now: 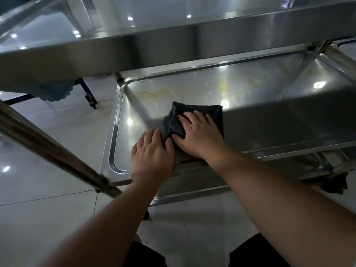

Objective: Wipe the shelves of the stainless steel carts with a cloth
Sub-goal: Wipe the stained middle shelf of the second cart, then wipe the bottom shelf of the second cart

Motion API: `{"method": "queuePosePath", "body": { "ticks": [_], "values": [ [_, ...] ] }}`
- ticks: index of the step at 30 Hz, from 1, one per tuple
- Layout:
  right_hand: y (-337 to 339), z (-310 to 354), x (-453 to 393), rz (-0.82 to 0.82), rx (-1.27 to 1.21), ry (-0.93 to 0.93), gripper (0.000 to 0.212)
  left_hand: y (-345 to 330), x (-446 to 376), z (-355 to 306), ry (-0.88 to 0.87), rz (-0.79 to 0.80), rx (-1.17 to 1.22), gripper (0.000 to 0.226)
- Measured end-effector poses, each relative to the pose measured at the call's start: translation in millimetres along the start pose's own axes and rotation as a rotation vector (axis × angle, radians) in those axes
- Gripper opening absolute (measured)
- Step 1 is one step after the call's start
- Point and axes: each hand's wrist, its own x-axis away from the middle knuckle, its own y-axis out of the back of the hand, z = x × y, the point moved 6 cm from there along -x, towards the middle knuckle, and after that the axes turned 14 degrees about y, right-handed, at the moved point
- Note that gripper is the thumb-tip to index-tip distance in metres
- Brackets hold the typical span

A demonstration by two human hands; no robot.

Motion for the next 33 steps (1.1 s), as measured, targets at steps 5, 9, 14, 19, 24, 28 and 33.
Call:
{"method": "queuePosePath", "body": {
  "ticks": [5, 9, 14, 19, 24, 28, 33],
  "values": [
    [-2, 1, 10, 0.114, -0.004, 0.11, 0.092, -1, -1, 5, 0.03, 0.005, 0.046, 0.072],
    [0, 8, 39, 0.148, -0.074, 0.216, 0.096, -1, 1, 6, 0.032, -0.007, 0.073, 0.072],
    [4, 11, 71, 0.208, -0.045, 0.372, 0.101, 2, 1, 3, 0.039, 0.034, 0.09, 0.071],
    [12, 27, 87, 0.15, -0.209, 0.359, 0.069, 8, 2, 1, 0.039, 0.125, 0.008, 0.074],
    [31, 45, 94, 0.23, -0.278, 0.289, 0.054, 29, 9, 5, 0.07, 0.314, -0.022, 0.073],
    [69, 52, 96, 0.421, -0.156, 0.136, 0.043, 74, 48, 22, 0.074, 0.412, -0.209, 0.08],
    [132, 91, 140, 0.931, -0.039, 0.058, 0.029, 155, 117, 34, 0.154, 0.572, -0.254, 0.064]
  ]
}}
